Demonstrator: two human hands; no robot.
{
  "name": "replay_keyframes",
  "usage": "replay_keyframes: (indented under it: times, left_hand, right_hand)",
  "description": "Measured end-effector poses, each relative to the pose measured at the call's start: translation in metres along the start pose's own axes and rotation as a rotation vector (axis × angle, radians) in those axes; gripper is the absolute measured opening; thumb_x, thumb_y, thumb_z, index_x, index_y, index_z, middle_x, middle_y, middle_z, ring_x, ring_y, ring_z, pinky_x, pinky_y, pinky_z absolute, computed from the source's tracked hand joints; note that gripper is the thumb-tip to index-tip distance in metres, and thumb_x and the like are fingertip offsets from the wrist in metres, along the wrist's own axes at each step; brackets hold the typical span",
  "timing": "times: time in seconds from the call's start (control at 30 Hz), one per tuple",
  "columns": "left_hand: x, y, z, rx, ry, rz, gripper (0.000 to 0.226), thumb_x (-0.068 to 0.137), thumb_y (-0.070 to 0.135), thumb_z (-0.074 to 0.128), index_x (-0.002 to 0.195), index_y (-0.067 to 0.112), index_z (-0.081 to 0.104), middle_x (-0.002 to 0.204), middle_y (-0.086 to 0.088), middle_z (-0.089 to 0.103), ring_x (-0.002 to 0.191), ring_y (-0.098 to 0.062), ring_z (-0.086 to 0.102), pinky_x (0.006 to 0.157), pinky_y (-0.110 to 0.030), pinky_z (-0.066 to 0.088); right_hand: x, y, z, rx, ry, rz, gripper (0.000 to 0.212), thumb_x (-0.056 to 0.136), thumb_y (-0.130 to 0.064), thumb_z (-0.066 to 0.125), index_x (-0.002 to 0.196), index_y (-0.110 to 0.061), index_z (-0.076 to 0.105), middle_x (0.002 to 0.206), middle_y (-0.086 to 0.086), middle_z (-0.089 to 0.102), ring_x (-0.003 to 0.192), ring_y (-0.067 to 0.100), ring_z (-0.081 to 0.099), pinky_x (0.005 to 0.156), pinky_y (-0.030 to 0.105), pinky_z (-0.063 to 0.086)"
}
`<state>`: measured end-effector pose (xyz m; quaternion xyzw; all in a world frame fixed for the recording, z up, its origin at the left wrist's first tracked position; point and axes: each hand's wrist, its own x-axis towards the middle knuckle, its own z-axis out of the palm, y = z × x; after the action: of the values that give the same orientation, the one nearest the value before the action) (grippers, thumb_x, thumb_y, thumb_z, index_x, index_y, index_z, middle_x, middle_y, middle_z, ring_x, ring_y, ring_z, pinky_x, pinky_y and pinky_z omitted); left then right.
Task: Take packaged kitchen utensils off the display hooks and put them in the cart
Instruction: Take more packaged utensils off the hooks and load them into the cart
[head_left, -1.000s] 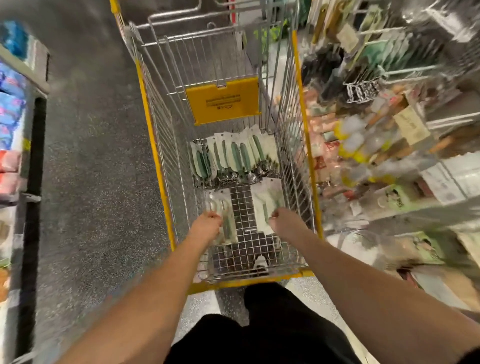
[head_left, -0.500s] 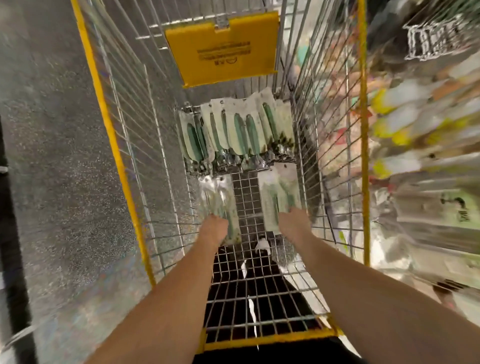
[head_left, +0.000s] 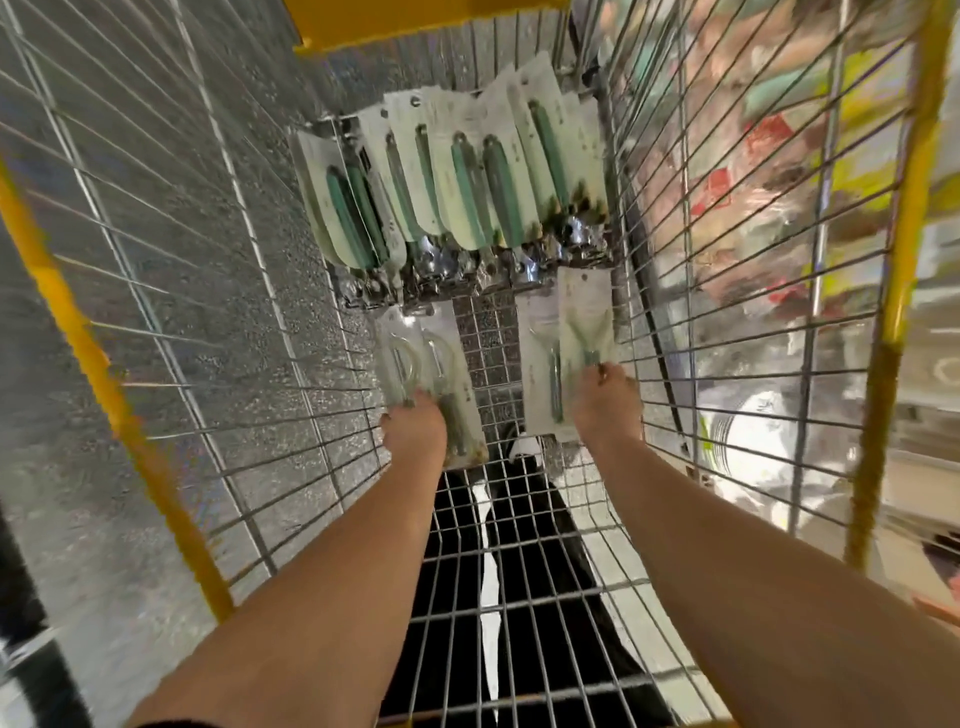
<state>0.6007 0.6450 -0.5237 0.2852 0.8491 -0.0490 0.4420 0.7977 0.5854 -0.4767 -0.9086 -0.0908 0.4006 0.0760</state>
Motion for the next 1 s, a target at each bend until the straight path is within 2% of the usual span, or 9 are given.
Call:
replay_keyframes:
  times: [0.13, 0.23, 0.33, 0.4, 0.57, 0.7, 0.83, 0.9, 1.0]
  left_hand:
    - [-0.016, 0.008, -0.008, 0.011, 0.001, 0.019, 0.047, 0.103, 0.042, 0.048, 0.133, 0.006, 0.048, 0.126, -0.015, 0.054, 0.105, -0.029, 0.061, 0.059, -0.03, 0.052]
    - [-0.014, 0.011, -0.008, 0.053, 0.069, 0.035, 0.05, 0.1, 0.039, 0.053, 0.134, 0.002, 0.048, 0.135, -0.017, 0.047, 0.121, -0.035, 0.051, 0.089, -0.046, 0.054]
    - [-0.016, 0.015, -0.002, 0.04, 0.077, 0.075, 0.057, 0.1, 0.045, 0.052, 0.137, 0.001, 0.044, 0.133, -0.019, 0.047, 0.118, -0.036, 0.052, 0.093, -0.052, 0.053]
    - [-0.018, 0.017, 0.0, 0.069, 0.062, 0.079, 0.062, 0.099, 0.044, 0.054, 0.141, 0.0, 0.039, 0.133, -0.02, 0.047, 0.121, -0.035, 0.051, 0.097, -0.049, 0.051]
    - [-0.008, 0.019, 0.005, 0.096, 0.059, 0.039, 0.075, 0.09, 0.048, 0.067, 0.143, 0.004, 0.037, 0.138, -0.018, 0.043, 0.125, -0.036, 0.045, 0.101, -0.051, 0.048]
    - [-0.007, 0.02, 0.01, 0.106, 0.093, 0.054, 0.081, 0.091, 0.051, 0.063, 0.149, 0.005, 0.03, 0.14, -0.017, 0.043, 0.126, -0.034, 0.046, 0.102, -0.05, 0.047]
    - [-0.013, 0.015, 0.005, -0.217, -0.07, 0.002, 0.065, 0.088, 0.046, 0.07, 0.135, 0.01, 0.045, 0.116, -0.01, 0.062, 0.099, -0.027, 0.065, 0.071, -0.037, 0.058]
    - [-0.021, 0.014, 0.003, -0.388, -0.193, -0.048, 0.054, 0.088, 0.043, 0.071, 0.128, 0.01, 0.055, 0.105, -0.005, 0.069, 0.089, -0.023, 0.069, 0.08, -0.038, 0.059]
    - [-0.028, 0.013, -0.001, -0.523, -0.267, -0.061, 0.044, 0.09, 0.04, 0.07, 0.124, 0.012, 0.062, 0.107, -0.006, 0.072, 0.094, -0.026, 0.07, 0.098, -0.047, 0.053]
  right_hand:
    - [-0.005, 0.001, 0.011, -0.012, -0.038, 0.015, 0.043, 0.101, -0.043, 0.046, 0.132, -0.015, 0.059, 0.141, 0.01, 0.043, 0.119, 0.029, 0.051, 0.104, 0.052, 0.046]
    - [-0.004, 0.003, 0.014, 0.038, -0.068, 0.021, 0.043, 0.099, -0.046, 0.052, 0.128, -0.016, 0.062, 0.139, 0.008, 0.044, 0.111, 0.025, 0.054, 0.096, 0.045, 0.052]
    - [-0.005, 0.007, 0.01, 0.163, -0.102, -0.019, 0.043, 0.102, -0.045, 0.051, 0.127, -0.012, 0.06, 0.134, 0.005, 0.042, 0.086, 0.008, 0.052, 0.063, 0.019, 0.045]
    - [-0.001, 0.011, 0.009, 0.222, -0.123, -0.013, 0.042, 0.103, -0.043, 0.05, 0.128, -0.011, 0.059, 0.132, 0.005, 0.043, 0.078, 0.0, 0.045, 0.054, 0.013, 0.034]
    - [0.006, 0.009, 0.015, 0.249, -0.137, -0.026, 0.036, 0.1, -0.045, 0.053, 0.122, -0.019, 0.058, 0.125, 0.005, 0.056, 0.084, 0.014, 0.062, 0.054, 0.021, 0.044]
    - [0.008, 0.007, 0.015, 0.361, -0.178, 0.02, 0.025, 0.104, -0.043, 0.046, 0.113, -0.021, 0.055, 0.109, 0.004, 0.063, 0.084, 0.016, 0.063, 0.058, 0.027, 0.051]
    - [0.011, 0.006, 0.013, 0.374, -0.146, 0.03, 0.026, 0.1, -0.048, 0.05, 0.111, -0.025, 0.057, 0.12, 0.008, 0.058, 0.09, 0.019, 0.063, 0.057, 0.027, 0.048]
    - [0.012, 0.006, 0.012, 0.359, -0.152, 0.015, 0.03, 0.1, -0.051, 0.048, 0.11, -0.024, 0.058, 0.12, 0.009, 0.058, 0.09, 0.018, 0.062, 0.057, 0.027, 0.047]
    - [0.01, 0.006, 0.011, 0.337, -0.148, 0.002, 0.036, 0.099, -0.054, 0.048, 0.112, -0.022, 0.06, 0.121, 0.01, 0.059, 0.092, 0.021, 0.064, 0.057, 0.026, 0.049]
